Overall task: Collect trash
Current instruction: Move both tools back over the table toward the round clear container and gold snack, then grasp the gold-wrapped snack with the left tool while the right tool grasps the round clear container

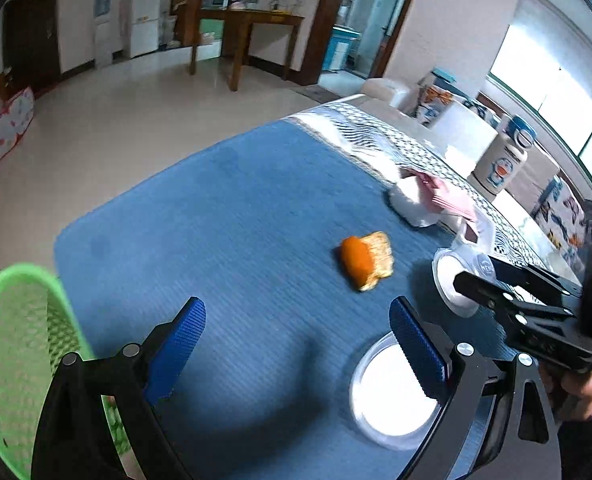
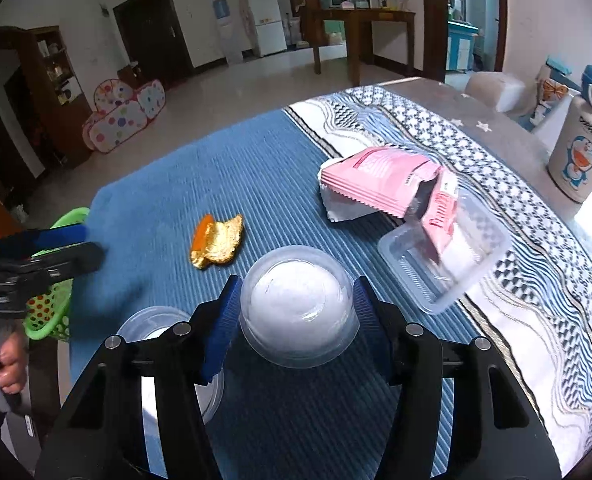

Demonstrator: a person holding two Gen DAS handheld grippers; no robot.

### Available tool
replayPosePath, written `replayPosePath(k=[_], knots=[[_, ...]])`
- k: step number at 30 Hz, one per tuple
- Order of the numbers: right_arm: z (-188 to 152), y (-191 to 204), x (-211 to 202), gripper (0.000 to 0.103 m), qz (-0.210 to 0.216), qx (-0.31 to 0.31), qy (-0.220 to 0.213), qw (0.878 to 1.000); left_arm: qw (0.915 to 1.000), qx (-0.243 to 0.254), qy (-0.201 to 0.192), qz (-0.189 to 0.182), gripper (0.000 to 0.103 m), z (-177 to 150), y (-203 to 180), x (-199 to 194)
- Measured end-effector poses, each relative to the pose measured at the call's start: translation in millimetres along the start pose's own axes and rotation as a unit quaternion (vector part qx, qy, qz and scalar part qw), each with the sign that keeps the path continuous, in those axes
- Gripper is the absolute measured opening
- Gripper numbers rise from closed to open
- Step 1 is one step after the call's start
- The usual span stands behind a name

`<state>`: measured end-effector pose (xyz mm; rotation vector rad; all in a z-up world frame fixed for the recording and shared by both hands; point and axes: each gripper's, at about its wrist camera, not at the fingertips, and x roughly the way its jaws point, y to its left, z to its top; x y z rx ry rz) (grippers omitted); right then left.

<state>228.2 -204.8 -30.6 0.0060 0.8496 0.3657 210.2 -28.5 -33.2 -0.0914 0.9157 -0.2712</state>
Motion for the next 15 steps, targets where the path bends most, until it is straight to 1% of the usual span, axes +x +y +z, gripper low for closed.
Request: replayPosePath(k=[6, 10, 11, 15], knots=[[-4.3, -7.0, -19.8, 0.057, -0.001, 0.005, -0.011, 1.000, 0.9993, 0.032, 0.018, -0.009, 0.090, 10.1, -31.1, 28.1], [-8.6, -14.2, -26.9, 0.057, 0.004, 0.015, -0.014, 1.000, 0.9982, 0.053, 0.028, -0.005, 0.090, 13.7, -48.0, 46.6], [-9.1, -16.6, -28.0, 0.057, 0.007, 0.020, -0.014, 1.000, 0.9979, 0.057, 0.031, -0.001, 0.089, 14.0, -50.4, 50.9], [-12.3, -22.1, -30.8, 0.057, 0.008, 0.027, -0.016, 0.999, 0.9968, 0.064, 0.045, 0.012, 0.079, 15.9, -55.6, 66.4]])
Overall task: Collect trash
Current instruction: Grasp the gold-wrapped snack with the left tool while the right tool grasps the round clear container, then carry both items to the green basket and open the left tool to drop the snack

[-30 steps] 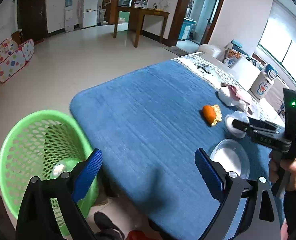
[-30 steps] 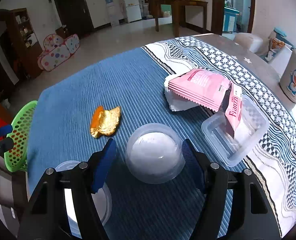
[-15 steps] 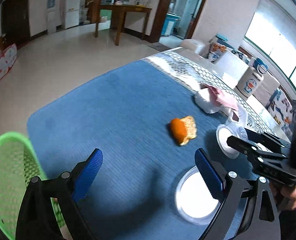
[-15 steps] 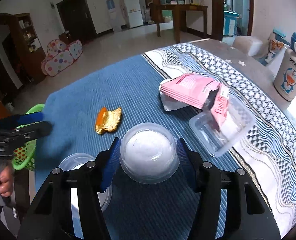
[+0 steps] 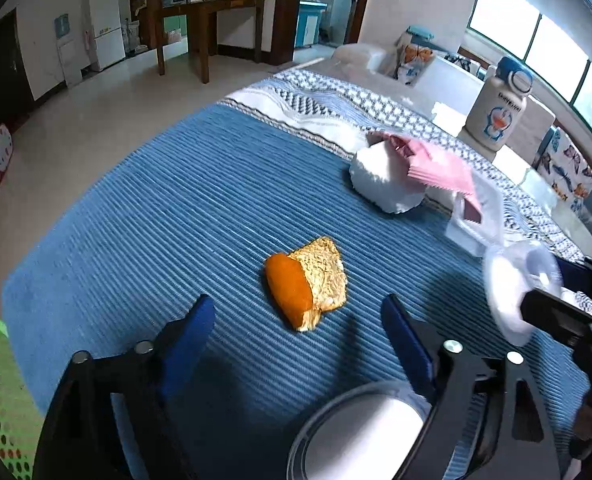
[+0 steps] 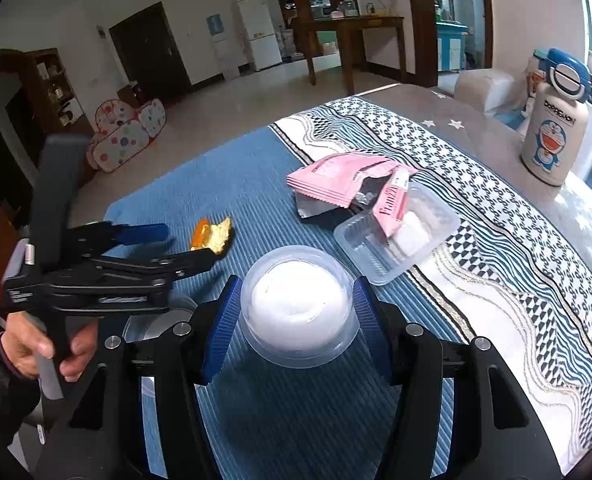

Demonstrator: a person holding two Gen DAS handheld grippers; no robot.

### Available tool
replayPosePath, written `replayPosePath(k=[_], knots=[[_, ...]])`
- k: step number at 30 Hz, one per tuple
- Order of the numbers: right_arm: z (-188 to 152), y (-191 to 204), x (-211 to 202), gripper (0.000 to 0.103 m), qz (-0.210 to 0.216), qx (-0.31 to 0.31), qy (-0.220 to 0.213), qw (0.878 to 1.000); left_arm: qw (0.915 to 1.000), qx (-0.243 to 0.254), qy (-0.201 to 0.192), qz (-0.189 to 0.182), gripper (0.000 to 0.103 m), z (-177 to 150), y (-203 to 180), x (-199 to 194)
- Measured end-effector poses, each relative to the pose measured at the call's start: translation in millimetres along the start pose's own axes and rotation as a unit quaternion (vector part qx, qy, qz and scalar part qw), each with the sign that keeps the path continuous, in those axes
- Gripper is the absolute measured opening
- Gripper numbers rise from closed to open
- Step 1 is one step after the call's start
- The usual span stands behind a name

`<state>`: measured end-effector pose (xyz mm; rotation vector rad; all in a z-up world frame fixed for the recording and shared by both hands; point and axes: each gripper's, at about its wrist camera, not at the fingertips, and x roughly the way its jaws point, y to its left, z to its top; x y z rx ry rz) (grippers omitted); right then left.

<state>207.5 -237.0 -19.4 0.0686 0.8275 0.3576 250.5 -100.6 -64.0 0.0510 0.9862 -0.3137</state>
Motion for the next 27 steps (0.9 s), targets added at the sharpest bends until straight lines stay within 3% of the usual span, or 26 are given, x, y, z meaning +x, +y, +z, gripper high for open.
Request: replayPosePath(k=[4, 8, 12, 15, 27], knots=[[-2.1, -2.5, 0.6, 0.057, 0.000, 0.003, 0.002, 1.000, 1.0000, -0.004, 0.006, -0.002, 0.070, 1.0, 0.1, 9.3], [-4.6, -3.9, 0.7, 0.057, 0.003, 0.007, 0.002, 1.000, 0.9999, 0.001, 0.003, 0.016, 0.054, 0.6, -1.3, 13.6], [-5.0, -1.4, -1.3, 0.057, 0.004, 0.007, -0.001, 1.000, 0.9999, -0.005, -0.007, 0.006, 0.034, -1.0, 3.1, 6.3], [-5.1, 3.9, -4.7, 0.057, 0.007, 0.006, -0.004, 1.000, 0.9997, -0.014, -0.019, 0.007, 0.027, -4.4, 9.2, -4.3], [-2.7, 46.8, -19.1, 0.057, 0.035, -0.017, -0.021, 0.999, 0.9947, -0.076, -0.069, 0.008, 0.025, -38.2, 60.1, -80.5]])
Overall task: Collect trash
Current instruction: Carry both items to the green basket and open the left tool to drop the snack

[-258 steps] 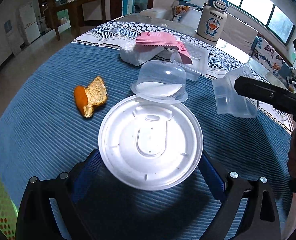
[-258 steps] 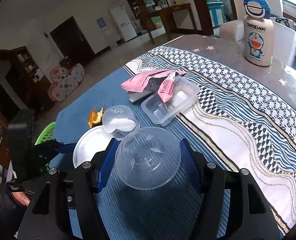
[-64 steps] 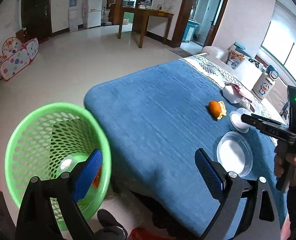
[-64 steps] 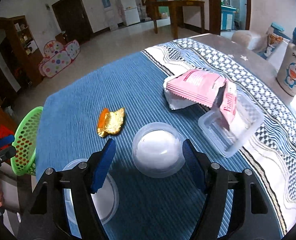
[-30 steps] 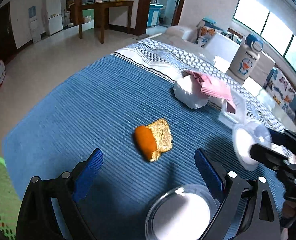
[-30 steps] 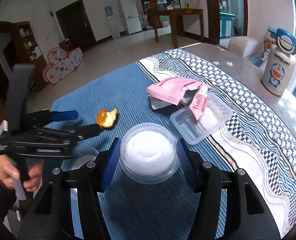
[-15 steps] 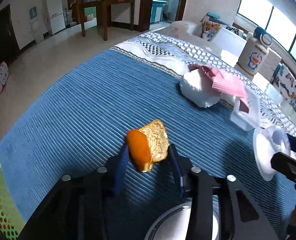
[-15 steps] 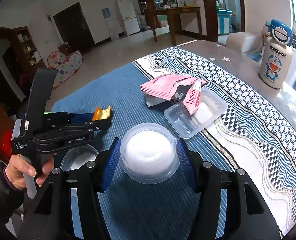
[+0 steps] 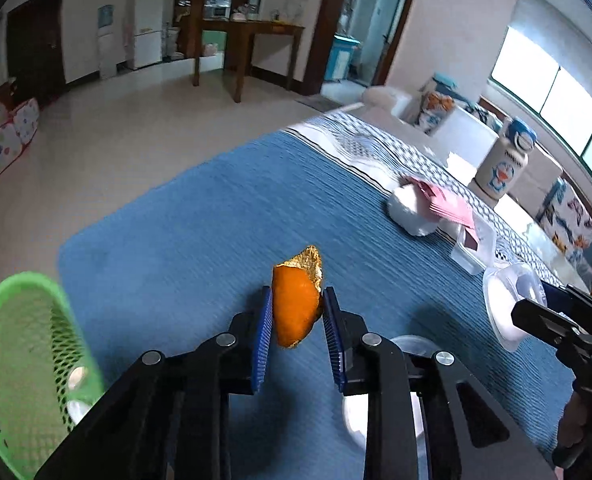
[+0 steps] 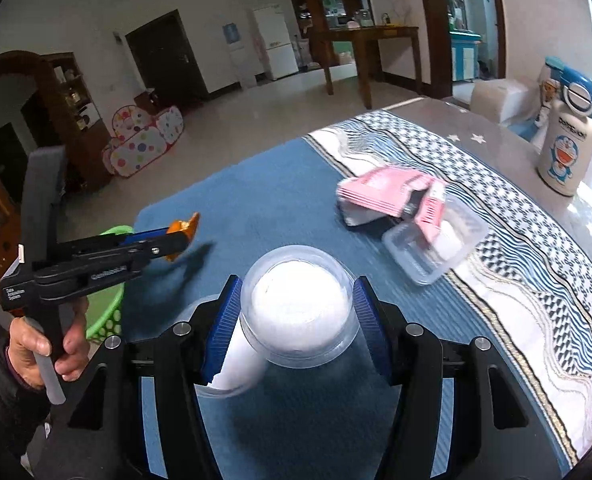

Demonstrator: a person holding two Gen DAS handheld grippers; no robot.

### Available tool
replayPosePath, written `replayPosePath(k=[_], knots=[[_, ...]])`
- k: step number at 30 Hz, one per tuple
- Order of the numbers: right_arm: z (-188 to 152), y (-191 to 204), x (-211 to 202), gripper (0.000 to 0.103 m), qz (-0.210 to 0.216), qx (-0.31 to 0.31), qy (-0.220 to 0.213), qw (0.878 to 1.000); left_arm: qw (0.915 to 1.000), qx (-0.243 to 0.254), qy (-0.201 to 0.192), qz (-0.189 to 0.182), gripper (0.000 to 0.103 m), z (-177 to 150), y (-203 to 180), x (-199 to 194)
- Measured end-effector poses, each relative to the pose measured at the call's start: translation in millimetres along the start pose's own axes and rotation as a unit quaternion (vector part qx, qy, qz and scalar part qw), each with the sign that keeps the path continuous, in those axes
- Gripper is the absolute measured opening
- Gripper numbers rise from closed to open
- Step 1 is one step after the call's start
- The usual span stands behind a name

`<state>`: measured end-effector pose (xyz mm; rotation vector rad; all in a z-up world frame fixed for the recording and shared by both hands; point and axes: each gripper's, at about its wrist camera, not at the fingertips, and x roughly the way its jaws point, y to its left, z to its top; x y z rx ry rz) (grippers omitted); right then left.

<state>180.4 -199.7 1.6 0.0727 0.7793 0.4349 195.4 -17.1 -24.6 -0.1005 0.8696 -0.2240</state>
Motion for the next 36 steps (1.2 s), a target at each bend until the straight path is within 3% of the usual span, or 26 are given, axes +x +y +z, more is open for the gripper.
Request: replayPosePath(k=[7, 12, 19, 25, 26, 27, 29, 36], knots=[[4.6, 43.6, 5.2, 0.057, 0.034, -0.021, -0.001, 0.999, 0.9987, -0.040, -0.023, 0.023, 0.025, -18.7, 53.3, -49.3], [6.6, 81.5, 13.8, 0.057, 0.057, -0.043, 0.004, 0.997, 0.9960, -0.062, -0.022, 0.061, 0.025, -37.5, 98.9, -74.6], [10.4, 128.0, 27.2, 0.057, 0.081, -0.072, 0.013, 0.994, 0.9892, -0.113, 0.002, 0.093, 0.025, -68.0, 163.0, -85.1], [12.4, 157.3, 39.9, 0.057, 0.095, -0.088, 0.021, 0.991, 0.9864, -0.131, 0.021, 0.097, 0.027, -86.4, 189.2, -80.8], [12.7, 162.1, 41.9, 0.057, 0.097, -0.091, 0.022, 0.991, 0.9859, -0.134, 0.024, 0.098, 0.031, -89.3, 193.2, -80.6], [12.8, 165.4, 43.5, 0.057, 0.100, -0.092, 0.024, 0.990, 0.9857, -0.135, 0.025, 0.098, 0.043, -91.4, 195.0, -80.5], [13.6, 172.5, 47.7, 0.057, 0.104, -0.094, 0.026, 0.990, 0.9851, -0.138, 0.020, 0.101, 0.051, -95.2, 198.8, -83.5], [14.7, 196.2, 62.9, 0.057, 0.122, -0.108, 0.036, 0.986, 0.9820, -0.147, 0.010, 0.118, 0.056, -105.1, 210.3, -98.6]])
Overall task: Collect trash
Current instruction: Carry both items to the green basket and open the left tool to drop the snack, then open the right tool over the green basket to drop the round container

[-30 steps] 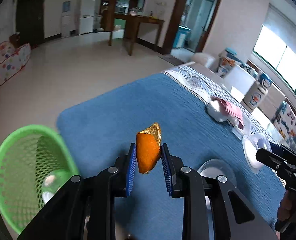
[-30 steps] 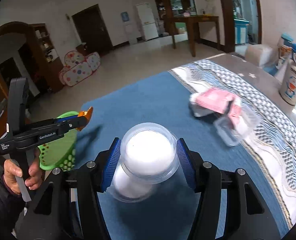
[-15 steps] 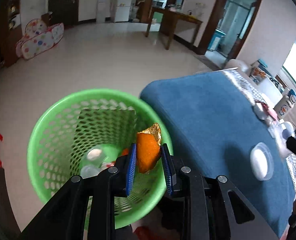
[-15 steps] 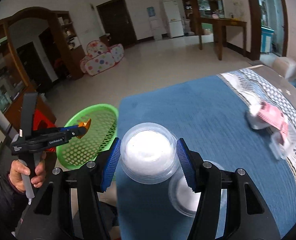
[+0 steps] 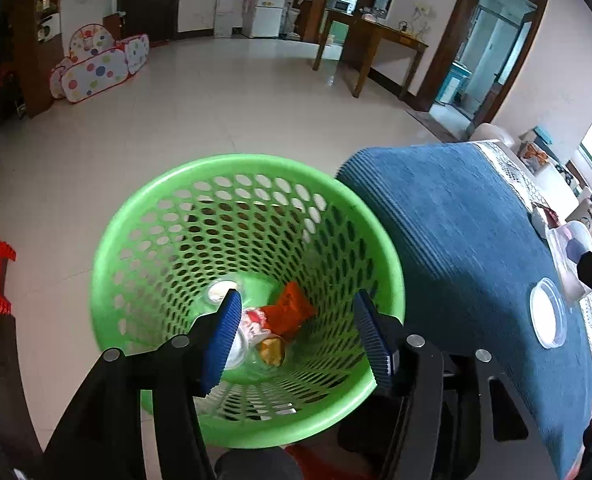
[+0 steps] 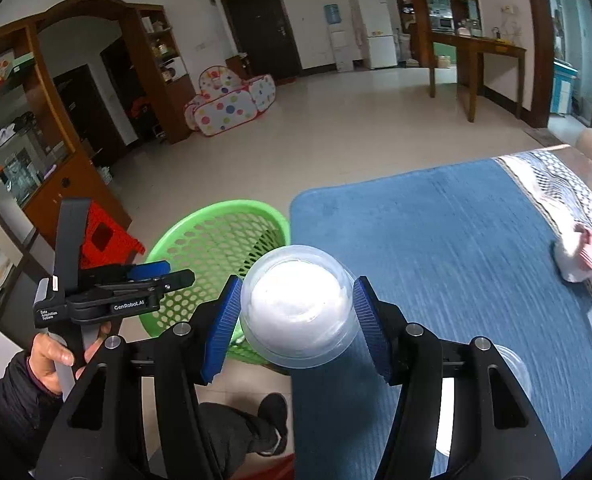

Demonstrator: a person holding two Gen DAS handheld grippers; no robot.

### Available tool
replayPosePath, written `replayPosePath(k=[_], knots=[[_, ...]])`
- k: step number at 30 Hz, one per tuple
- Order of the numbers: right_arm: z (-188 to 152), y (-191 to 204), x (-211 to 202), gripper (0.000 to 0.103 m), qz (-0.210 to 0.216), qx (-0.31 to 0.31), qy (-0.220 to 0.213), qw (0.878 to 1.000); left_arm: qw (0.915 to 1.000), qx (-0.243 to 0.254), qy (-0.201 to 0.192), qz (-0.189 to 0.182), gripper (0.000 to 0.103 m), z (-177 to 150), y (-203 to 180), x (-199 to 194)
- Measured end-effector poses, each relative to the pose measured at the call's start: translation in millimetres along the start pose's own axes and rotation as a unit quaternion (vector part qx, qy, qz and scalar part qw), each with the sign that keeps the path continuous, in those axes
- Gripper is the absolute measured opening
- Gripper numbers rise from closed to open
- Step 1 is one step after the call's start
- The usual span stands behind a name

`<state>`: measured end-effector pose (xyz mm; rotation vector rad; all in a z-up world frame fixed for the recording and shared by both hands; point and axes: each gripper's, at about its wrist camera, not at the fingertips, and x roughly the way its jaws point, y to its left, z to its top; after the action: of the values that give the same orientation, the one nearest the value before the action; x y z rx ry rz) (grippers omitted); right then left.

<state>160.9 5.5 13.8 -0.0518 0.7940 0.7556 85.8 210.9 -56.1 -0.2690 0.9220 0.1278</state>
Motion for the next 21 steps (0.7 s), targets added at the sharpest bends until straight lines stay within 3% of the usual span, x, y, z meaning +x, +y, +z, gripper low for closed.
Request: replayPosePath(k=[21], knots=[[17.2, 70.7, 97.8, 0.060, 0.075, -0.015, 0.060, 0.995, 0.9978, -0.051, -0.029, 0.032, 0.063, -27.9, 56.0, -41.6]])
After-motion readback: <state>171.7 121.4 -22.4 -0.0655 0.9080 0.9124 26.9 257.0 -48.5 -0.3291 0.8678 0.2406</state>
